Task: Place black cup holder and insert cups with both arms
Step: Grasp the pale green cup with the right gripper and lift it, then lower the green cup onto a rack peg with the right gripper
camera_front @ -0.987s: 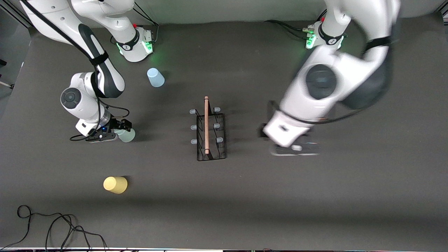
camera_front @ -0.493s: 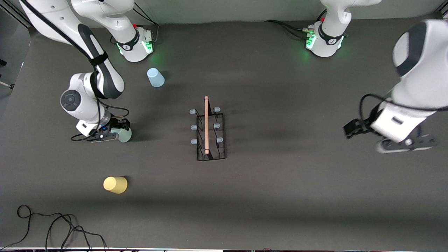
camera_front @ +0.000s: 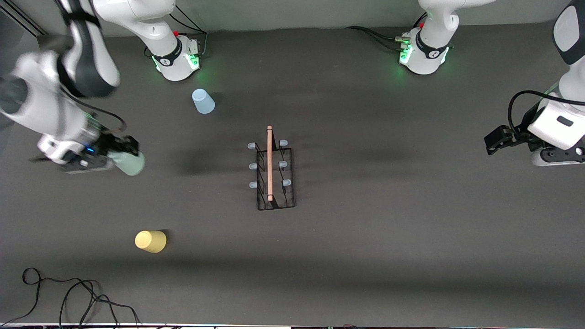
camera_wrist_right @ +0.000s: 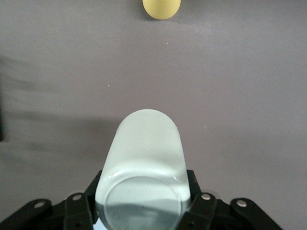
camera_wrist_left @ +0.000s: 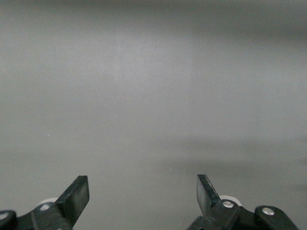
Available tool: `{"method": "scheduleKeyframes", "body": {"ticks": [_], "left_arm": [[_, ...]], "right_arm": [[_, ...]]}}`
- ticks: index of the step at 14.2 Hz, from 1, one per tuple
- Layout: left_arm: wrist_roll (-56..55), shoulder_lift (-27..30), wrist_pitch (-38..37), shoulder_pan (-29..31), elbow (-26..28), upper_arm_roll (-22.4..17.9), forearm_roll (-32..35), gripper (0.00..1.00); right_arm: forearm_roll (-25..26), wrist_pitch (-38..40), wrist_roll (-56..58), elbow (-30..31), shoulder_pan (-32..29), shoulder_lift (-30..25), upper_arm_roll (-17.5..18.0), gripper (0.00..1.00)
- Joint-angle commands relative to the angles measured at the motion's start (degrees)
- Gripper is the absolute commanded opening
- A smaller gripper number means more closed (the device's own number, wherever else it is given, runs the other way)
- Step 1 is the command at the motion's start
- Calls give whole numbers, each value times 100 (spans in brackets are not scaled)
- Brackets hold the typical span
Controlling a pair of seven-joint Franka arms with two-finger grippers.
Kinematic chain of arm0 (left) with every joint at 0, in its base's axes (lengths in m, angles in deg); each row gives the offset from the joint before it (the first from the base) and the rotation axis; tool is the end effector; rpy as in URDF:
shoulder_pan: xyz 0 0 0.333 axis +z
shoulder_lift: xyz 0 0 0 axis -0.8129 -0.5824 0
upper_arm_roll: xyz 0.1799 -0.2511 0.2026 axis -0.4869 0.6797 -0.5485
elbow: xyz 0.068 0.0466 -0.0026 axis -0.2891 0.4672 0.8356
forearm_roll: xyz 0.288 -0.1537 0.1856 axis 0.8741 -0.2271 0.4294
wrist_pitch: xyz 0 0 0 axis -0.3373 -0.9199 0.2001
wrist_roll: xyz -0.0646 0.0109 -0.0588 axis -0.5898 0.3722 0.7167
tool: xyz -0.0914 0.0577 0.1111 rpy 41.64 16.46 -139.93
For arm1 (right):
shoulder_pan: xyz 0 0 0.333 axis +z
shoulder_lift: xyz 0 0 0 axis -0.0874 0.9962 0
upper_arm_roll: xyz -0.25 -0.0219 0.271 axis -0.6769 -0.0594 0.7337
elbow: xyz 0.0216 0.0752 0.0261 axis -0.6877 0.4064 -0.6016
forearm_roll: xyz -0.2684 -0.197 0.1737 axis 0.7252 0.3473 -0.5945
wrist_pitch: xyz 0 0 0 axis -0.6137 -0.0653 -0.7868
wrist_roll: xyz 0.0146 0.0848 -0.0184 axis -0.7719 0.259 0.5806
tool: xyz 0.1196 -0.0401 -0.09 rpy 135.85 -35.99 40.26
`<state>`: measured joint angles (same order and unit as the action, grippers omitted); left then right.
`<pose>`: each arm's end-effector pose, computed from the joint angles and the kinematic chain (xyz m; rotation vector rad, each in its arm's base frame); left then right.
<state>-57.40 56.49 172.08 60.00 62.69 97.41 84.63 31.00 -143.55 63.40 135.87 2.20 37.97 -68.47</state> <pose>0.5481 -0.0273 0.5774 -3.0712 -0.0941 -0.0322 0.4974 0.0051 0.4833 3.1257 0.1047 -0.1179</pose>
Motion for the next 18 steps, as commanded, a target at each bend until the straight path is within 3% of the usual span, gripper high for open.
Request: {"method": "scheduleKeyframes", "body": {"ticks": [1, 3, 5, 7, 8, 11, 14, 18], "left_arm": [[285, 244, -343, -77, 179, -319, 97, 100], [688, 279, -521, -228, 153, -680, 1, 100], [796, 279, -530, -237, 136, -751, -26, 100], [813, 279, -530, -254, 127, -752, -43, 100], [822, 262, -486, -263, 101, -752, -200, 100], [840, 112, -521, -351, -93, -831, -483, 100], [910, 42, -468, -342, -102, -804, -431, 100], [902, 7, -459, -334, -102, -804, -430, 100]], "right_arm": [[17, 1011, -622, -1009, 60, 193, 28, 20], [8, 1356, -1622, -1309, 383, 219, 28, 20], [-36, 1383, -2834, -1337, 910, 237, 28, 16], [-438, 1296, -4187, -1415, 1394, 359, 28, 14], [-675, 1234, -4925, -1546, 1640, 499, 28, 14], [-757, 1050, -6668, -2187, 2519, 1236, 28, 13], [-809, 673, -7672, -2418, 3108, 1686, 28, 13], [-854, -56, -7973, -1849, 3382, 1828, 28, 13]]}}
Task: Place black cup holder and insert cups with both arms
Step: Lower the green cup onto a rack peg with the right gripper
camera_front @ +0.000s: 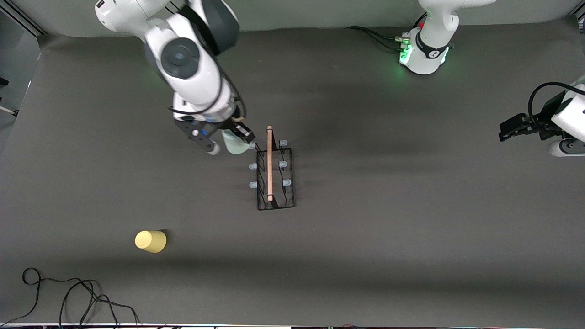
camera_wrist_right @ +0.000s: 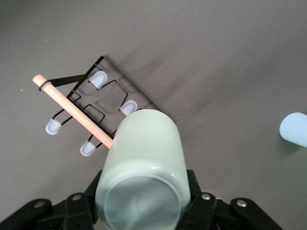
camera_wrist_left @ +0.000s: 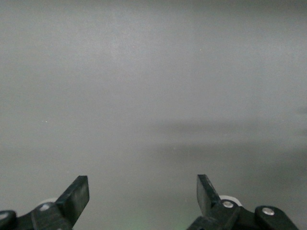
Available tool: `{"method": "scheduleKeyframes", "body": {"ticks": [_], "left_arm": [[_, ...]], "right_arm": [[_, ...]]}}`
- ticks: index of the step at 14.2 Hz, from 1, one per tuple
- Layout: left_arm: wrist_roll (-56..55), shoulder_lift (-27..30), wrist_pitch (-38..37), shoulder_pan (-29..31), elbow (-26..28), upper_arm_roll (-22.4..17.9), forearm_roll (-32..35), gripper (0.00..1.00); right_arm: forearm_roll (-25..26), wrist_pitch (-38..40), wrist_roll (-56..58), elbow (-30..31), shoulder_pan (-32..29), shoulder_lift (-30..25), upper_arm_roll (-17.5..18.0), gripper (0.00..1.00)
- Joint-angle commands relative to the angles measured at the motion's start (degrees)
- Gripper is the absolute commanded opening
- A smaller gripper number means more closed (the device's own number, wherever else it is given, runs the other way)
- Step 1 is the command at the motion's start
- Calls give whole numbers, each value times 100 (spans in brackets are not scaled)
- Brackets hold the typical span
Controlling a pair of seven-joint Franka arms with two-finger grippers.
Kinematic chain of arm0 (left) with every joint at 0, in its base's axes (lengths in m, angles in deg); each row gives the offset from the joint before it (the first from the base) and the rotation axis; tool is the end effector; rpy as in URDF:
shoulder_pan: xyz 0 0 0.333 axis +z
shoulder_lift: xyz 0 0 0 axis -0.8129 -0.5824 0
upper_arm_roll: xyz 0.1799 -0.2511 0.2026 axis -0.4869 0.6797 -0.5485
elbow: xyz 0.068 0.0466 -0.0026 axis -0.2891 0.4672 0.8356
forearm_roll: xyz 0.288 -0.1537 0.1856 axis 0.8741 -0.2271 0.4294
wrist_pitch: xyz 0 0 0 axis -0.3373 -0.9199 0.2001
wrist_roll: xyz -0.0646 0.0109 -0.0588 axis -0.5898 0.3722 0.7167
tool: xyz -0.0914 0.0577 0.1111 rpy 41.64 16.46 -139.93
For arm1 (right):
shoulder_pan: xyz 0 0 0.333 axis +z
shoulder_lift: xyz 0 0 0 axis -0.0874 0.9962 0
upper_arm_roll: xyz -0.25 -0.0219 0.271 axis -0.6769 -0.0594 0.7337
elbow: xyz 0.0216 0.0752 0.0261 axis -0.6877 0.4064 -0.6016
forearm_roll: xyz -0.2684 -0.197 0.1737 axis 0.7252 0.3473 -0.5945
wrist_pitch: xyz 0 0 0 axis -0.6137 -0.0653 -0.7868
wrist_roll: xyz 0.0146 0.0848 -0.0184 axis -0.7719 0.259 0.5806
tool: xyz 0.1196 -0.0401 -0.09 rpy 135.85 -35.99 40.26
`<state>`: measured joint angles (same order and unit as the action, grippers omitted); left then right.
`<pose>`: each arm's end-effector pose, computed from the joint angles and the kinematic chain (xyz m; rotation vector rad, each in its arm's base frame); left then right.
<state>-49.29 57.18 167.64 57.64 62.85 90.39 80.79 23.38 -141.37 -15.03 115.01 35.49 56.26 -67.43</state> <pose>0.5331 0.0076 0.5757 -3.1353 -0.0178 0.0857 0.4920 0.3714 0.4667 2.9152 -1.1366 -0.1671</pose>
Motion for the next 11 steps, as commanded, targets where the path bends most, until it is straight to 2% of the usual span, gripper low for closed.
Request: {"method": "scheduleKeyframes", "body": {"ticks": [1, 8, 11], "left_arm": [[99, -62, -50, -63, -118, -102, -46, 100], [47, -71, -77, -89, -118, -93, -46, 100], [56, -80, -68, -89, -127, -93, -46, 100]], "right_arm": [[-92, -503, -130, 492, 133, -27, -76, 13], [-92, -1725, -174, 1696, 309, -63, -84, 13], [-92, -2200, -183, 1909, 309, 103, -84, 13]]}}
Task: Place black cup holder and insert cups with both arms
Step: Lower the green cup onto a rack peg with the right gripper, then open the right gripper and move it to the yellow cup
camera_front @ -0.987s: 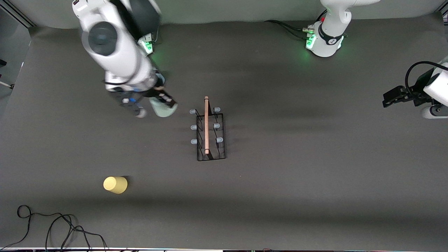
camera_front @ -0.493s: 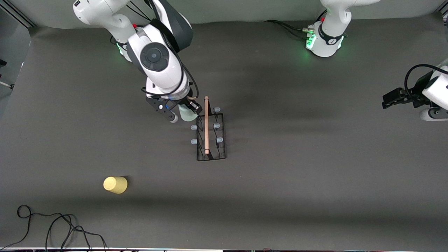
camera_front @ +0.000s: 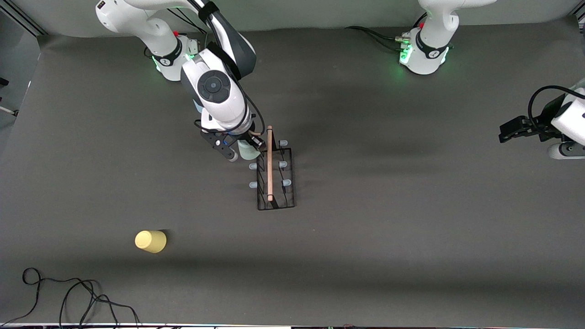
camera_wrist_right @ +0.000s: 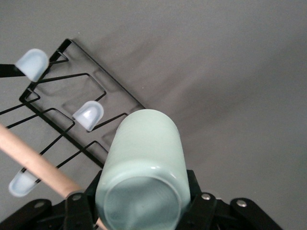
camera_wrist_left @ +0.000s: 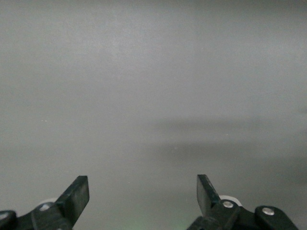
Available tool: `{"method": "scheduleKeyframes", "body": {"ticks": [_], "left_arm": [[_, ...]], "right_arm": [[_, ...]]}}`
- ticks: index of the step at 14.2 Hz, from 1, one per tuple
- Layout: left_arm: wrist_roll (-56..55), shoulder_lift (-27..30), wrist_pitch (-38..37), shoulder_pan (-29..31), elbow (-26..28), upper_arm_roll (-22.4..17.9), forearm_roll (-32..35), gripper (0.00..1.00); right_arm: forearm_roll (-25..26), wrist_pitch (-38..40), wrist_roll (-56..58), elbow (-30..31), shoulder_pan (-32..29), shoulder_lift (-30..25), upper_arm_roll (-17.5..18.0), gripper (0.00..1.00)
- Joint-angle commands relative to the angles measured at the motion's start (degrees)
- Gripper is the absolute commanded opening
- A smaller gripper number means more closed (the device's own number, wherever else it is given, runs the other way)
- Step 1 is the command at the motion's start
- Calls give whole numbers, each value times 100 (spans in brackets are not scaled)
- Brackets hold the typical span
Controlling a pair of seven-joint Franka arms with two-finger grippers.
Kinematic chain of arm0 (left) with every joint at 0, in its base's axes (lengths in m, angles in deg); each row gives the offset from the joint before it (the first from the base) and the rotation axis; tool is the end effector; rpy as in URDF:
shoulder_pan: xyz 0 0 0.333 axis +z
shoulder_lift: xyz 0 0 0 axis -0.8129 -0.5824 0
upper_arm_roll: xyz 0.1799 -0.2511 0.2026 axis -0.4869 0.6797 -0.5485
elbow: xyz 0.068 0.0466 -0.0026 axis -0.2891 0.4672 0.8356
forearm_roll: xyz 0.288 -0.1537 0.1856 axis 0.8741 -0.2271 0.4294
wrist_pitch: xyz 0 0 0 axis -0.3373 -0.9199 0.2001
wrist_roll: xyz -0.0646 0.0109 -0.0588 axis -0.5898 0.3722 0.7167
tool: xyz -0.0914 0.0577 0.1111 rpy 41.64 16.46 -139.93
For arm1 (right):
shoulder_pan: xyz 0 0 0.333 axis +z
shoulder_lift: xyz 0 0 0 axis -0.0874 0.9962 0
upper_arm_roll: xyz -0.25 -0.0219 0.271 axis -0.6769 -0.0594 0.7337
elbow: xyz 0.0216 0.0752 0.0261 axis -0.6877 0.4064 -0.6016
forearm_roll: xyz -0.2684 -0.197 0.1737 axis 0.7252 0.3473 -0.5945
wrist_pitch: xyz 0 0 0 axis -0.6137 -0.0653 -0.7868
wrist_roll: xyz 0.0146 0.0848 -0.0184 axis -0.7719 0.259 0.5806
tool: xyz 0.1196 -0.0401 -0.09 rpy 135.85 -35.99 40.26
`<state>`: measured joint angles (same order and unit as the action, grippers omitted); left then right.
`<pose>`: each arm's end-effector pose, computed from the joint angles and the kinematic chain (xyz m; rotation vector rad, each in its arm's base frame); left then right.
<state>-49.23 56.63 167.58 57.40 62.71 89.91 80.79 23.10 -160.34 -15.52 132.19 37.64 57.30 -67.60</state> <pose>0.5355 0.0099 0.5716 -3.1355 -0.0227 0.0986 0.4634 0.3674 0.3504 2.9132 -1.1491 -0.1360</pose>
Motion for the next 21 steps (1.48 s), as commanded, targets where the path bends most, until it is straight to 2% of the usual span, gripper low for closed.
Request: {"method": "scheduleKeyframes", "body": {"ticks": [1, 2, 3, 5, 8, 11, 14, 16, 18, 21], "left_arm": [[23, -25, -45, -65, -112, -45, -46, 100], [6, -33, -36, -74, -104, -45, -46, 100], [5, -34, -36, -74, -95, -45, -46, 100], [5, -34, -1, -74, -103, -45, -46, 100], [14, -25, -10, -56, -121, -45, -72, 100], [-3, -25, -54, -56, -121, -45, -81, 100], [5, -25, -71, -65, -121, -45, -73, 100], [5, -25, -62, -65, -121, -45, -73, 100], [5, -34, -62, -74, -112, -37, -81, 100], [5, -42, -54, -74, -112, -37, -81, 100]], "right_arm": [[-64, -339, -152, 165, 93, 62, -59, 16], [-90, -339, -152, 139, 85, 97, -67, 62], [-212, -330, -135, 104, 76, 124, -67, 100], [-248, -243, -73, -62, 67, 45, -85, 100], [-231, 1106, -12, -1070, -20, 44, -137, 100], [-160, 2189, 478, -2021, -371, 80, -146, 100], [-90, 2754, 2171, -2488, -1178, 71, -155, 100], [374, 2825, 3733, -2559, -1828, 89, -146, 100], [586, 2764, 5177, -2577, -2470, 150, -146, 100], [552, 2737, 6882, -3391, -3332, 763, -138, 100]]}}
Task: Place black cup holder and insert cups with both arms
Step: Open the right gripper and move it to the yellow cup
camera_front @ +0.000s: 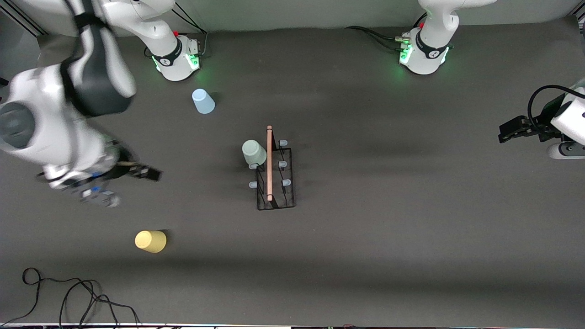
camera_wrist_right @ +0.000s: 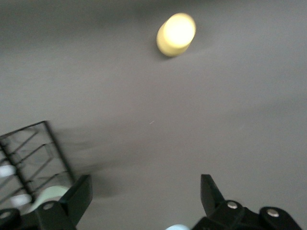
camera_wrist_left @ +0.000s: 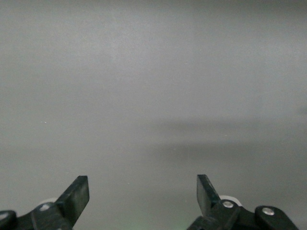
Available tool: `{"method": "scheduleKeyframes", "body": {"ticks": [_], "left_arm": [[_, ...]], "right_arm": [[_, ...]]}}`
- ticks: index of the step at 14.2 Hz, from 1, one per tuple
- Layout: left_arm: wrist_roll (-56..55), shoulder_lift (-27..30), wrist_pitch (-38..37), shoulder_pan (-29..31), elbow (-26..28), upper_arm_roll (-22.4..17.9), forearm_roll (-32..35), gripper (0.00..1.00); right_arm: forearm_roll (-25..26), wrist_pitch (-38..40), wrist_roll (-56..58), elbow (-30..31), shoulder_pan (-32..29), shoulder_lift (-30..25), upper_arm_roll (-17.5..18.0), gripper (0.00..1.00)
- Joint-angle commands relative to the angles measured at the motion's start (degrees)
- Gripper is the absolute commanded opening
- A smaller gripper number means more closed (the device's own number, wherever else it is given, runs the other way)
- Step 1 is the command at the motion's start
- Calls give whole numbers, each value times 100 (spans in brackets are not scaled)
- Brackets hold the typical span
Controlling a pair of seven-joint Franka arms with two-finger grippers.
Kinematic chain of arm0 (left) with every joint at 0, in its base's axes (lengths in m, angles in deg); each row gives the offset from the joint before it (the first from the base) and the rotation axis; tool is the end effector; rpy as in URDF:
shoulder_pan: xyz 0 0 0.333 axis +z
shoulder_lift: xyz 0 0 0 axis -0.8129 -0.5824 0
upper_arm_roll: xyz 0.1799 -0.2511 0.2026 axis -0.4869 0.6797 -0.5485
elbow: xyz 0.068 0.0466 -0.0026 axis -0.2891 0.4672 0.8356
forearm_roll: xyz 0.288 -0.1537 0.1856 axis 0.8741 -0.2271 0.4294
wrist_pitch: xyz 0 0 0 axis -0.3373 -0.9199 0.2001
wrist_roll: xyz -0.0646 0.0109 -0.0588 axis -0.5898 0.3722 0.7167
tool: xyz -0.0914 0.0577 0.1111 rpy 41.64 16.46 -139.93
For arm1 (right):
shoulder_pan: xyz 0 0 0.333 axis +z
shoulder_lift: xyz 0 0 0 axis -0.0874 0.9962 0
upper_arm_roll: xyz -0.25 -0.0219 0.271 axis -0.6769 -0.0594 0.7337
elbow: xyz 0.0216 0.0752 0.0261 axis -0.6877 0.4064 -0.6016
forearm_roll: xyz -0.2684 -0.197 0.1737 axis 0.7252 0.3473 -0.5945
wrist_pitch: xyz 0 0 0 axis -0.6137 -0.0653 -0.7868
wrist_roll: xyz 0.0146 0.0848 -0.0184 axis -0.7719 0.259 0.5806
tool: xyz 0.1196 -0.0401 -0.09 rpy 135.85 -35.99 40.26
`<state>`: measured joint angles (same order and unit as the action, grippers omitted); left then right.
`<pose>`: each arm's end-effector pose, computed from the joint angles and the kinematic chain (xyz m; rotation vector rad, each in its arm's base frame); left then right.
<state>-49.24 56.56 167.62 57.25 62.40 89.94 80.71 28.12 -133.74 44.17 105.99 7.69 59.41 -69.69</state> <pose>0.5367 0.0081 0.5735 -3.1371 -0.0183 0.0910 0.6280 0.0716 0.4934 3.0932 -0.3175 -0.1439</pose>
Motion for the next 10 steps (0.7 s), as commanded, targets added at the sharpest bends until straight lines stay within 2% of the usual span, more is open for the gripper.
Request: {"method": "scheduleKeyframes", "body": {"ticks": [1, 2, 4, 8, 10], "left_arm": [[6, -35, -57, -59, -73, -47, -64, 100], [6, -44, -57, -59, -72, -48, -64, 100], [6, -53, -57, -59, -72, -48, -64, 100], [15, -62, -66, -50, -72, -48, -64, 100], [24, -62, -66, -50, -72, -48, -47, 100]], "right_arm": [[41, 68, 1389, -940, -495, 754, 63, 100], [32, 33, 1716, -1064, -636, 948, 71, 100], [15, -544, 1877, -1171, -734, 1265, 71, 100], [-47, -1845, 2027, -943, -760, 1959, 80, 100], [-353, -2416, 2053, -758, -804, 2249, 71, 100]]}}
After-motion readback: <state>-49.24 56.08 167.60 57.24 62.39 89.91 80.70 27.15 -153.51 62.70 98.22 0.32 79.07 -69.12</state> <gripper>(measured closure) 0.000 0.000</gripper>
